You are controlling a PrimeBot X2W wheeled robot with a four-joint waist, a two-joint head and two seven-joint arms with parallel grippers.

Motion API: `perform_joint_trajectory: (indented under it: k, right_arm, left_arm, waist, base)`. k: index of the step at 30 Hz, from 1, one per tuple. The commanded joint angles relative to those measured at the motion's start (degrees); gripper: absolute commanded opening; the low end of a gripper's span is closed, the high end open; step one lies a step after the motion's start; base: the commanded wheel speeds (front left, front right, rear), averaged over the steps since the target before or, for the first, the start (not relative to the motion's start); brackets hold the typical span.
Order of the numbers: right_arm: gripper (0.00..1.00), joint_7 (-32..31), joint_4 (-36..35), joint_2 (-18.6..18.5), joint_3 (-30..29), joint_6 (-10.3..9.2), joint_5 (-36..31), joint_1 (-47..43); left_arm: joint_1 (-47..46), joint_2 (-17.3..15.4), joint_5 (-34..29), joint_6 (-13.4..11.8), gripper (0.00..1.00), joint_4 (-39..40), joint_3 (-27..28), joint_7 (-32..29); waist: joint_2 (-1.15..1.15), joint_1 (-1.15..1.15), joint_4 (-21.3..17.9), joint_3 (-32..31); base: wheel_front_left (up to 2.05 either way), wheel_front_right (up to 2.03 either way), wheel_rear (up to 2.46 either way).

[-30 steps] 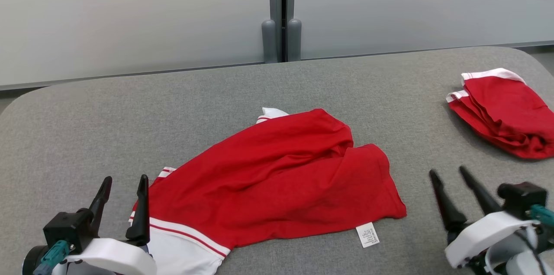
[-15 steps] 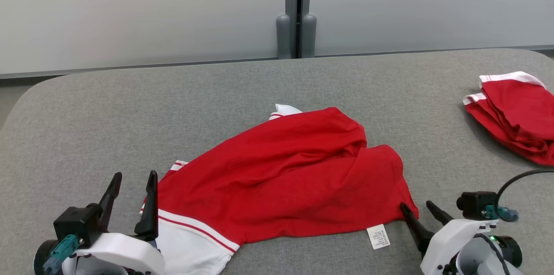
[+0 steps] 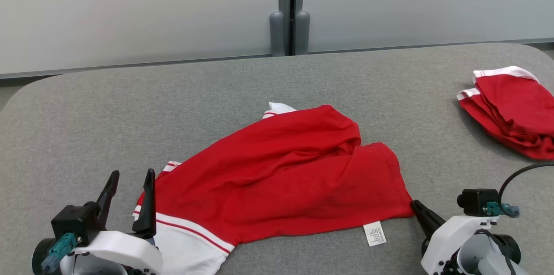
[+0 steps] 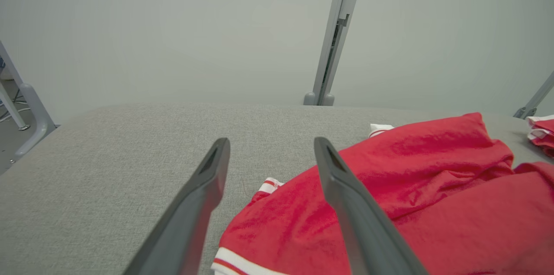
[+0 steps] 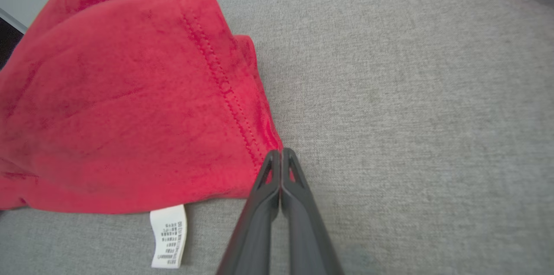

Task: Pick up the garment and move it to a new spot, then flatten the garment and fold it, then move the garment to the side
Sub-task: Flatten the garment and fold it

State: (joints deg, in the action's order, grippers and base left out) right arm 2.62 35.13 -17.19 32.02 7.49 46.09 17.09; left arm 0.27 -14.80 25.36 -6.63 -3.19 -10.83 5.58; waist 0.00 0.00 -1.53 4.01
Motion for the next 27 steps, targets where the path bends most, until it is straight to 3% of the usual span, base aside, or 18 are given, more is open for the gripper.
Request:
perform_joint_trajectory:
  k: [1,10,20,21,22,23,27]
  right_arm:
    - [0.00,0.49,-0.52,-0.97,0.32,0.01,0.78,0.47]
    - [0.00,-0.46,-4.86,-5.22,1.88,0.01,3.92,-1.56]
    - [0.00,-7.57,-8.23,-8.29,0.96,0.01,7.19,-5.16]
    - [0.07,-8.23,-8.39,-8.30,0.91,0.01,7.24,-5.44]
    - [0.39,-8.57,-8.59,-8.36,0.69,0.01,7.17,-5.62]
    - [1.00,-8.60,-8.79,-8.34,0.27,0.01,7.08,-5.78]
    - [1.00,-7.46,-9.71,-8.15,-2.27,0.02,6.17,-5.67]
  left_arm:
    - [-1.01,-0.25,0.27,-0.12,1.00,-0.06,-0.03,0.23]
    - [-0.89,-0.63,0.41,-0.26,1.00,-0.14,-0.31,-0.01]
    - [-0.92,-1.04,0.67,-0.35,1.00,-0.46,-0.55,-0.21]
    - [-0.94,-1.05,0.70,-0.39,1.00,-0.49,-0.58,-0.20]
    - [-0.95,-1.06,0.72,-0.41,1.00,-0.53,-0.63,-0.20]
    - [-0.92,-1.06,0.76,-0.44,1.00,-0.58,-0.70,-0.19]
    - [-0.87,-1.25,0.85,-0.43,1.00,-0.69,-0.71,0.19]
  waist:
    - [0.00,0.00,-0.43,0.11]
    - [0.00,0.00,-1.52,0.27]
    - [0.00,0.00,-1.90,0.19]
    - [0.00,0.00,-1.88,0.14]
    - [0.00,0.00,-1.86,0.12]
    - [0.00,0.00,-1.83,0.11]
    - [0.00,0.00,-1.68,-0.02]
  base:
    - [0.00,0.00,0.00]
    - [0.00,0.00,0.00]
    - [0.00,0.00,0.00]
    - [0.00,0.00,0.00]
    - [0.00,0.00,0.00]
    - [0.00,0.00,0.00]
    - [0.00,0.00,0.00]
